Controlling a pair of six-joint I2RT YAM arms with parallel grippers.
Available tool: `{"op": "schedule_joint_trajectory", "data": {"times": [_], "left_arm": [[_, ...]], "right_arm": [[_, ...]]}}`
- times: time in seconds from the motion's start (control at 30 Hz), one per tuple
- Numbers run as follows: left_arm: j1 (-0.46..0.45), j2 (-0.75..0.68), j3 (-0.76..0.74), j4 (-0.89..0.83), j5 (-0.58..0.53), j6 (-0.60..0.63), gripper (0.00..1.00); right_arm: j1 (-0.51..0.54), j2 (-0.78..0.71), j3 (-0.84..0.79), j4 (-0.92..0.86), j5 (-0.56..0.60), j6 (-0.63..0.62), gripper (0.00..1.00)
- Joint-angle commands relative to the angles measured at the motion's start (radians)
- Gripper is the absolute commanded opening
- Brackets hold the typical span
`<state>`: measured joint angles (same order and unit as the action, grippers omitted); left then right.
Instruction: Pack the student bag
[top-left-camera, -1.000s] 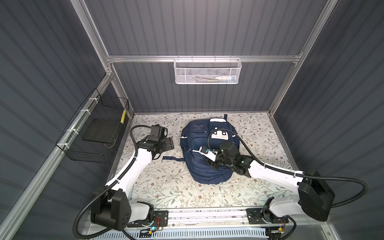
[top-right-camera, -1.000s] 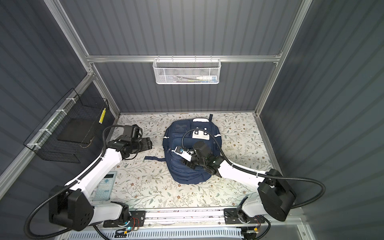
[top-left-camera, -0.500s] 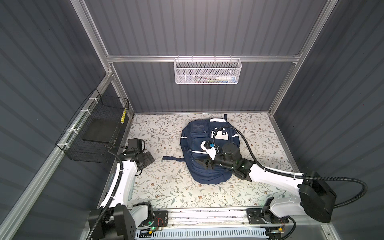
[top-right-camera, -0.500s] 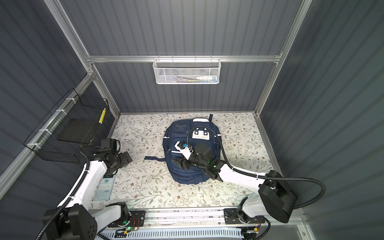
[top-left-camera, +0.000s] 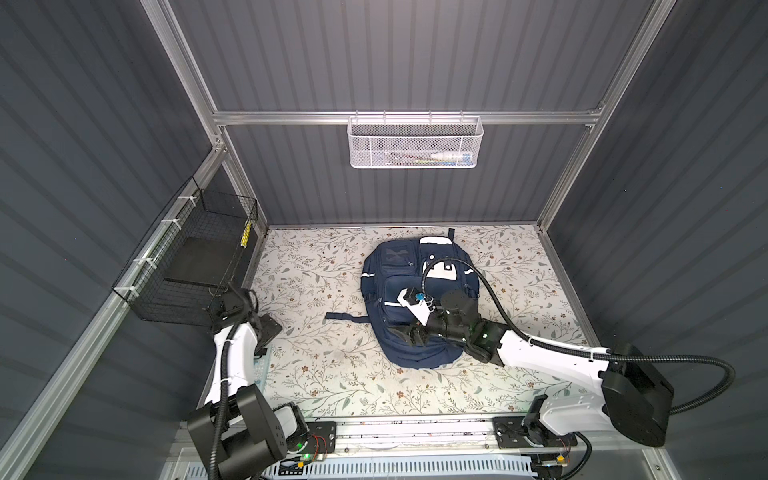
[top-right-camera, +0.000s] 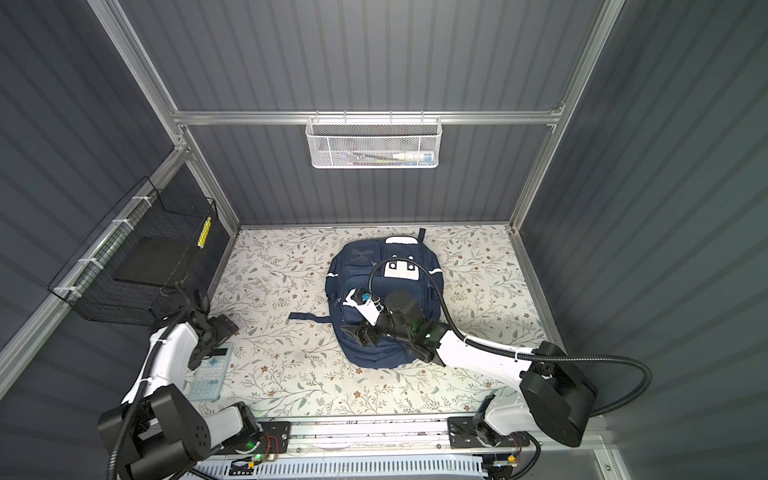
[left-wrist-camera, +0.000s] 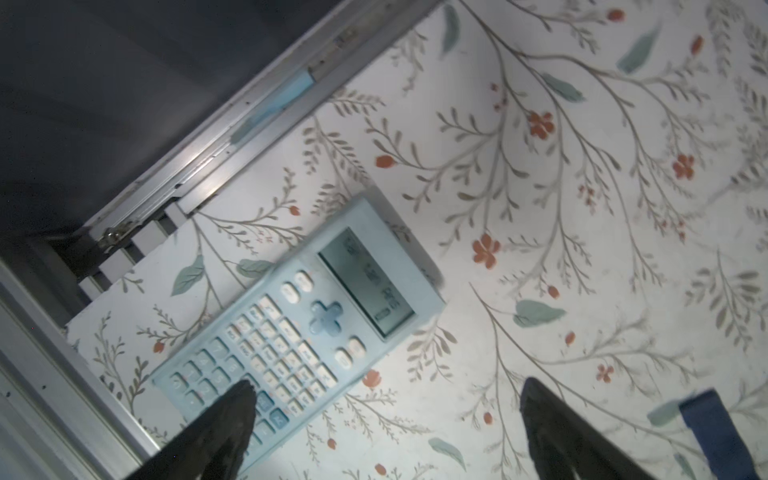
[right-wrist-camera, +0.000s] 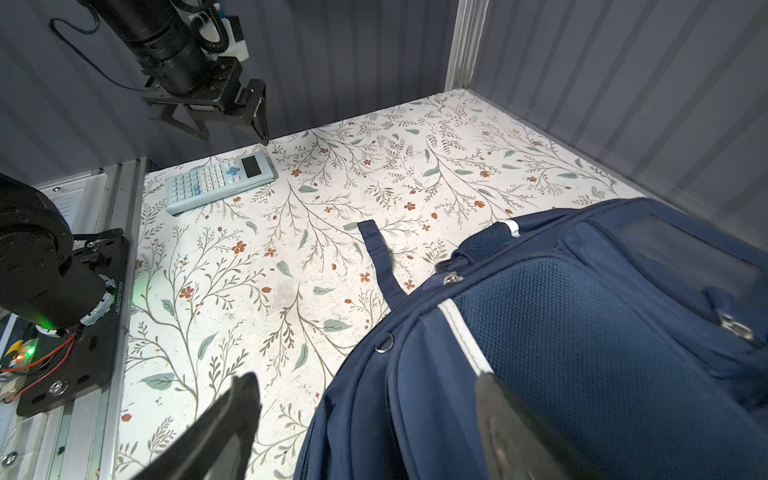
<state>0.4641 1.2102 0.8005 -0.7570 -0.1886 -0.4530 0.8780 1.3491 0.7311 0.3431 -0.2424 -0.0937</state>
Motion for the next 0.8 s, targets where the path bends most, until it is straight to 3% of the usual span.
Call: {"op": "schedule_joint_trajectory", "data": {"times": [0.0, 0.23, 0.47, 0.63, 0.77], "left_arm": [[0.120, 0.042, 0.013, 0.124, 0.047, -0.011, 1.00], [0.143, 0.069, 0.006, 0.174, 0.029, -0.020, 1.00], [0.139, 0.053, -0.050, 0.216, 0.141, 0.108, 1.00], [0.143, 0.034, -0.051, 0.185, 0.087, 0.047, 1.00], [0.143, 0.037, -0.092, 0.205, 0.187, -0.056, 1.00]], "right_arm": [[0.004, -0.010, -0.004, 0.009, -0.009, -0.011, 0.83], [0.004, 0.022, 0.000, 0.019, -0.024, -0.005, 0.84], [0.004, 0.060, 0.021, 0.022, -0.036, -0.012, 0.85], [0.004, 0.075, 0.029, 0.029, -0.046, -0.017, 0.85], [0.004, 0.069, 0.029, 0.032, -0.061, -0.012, 0.86]]}}
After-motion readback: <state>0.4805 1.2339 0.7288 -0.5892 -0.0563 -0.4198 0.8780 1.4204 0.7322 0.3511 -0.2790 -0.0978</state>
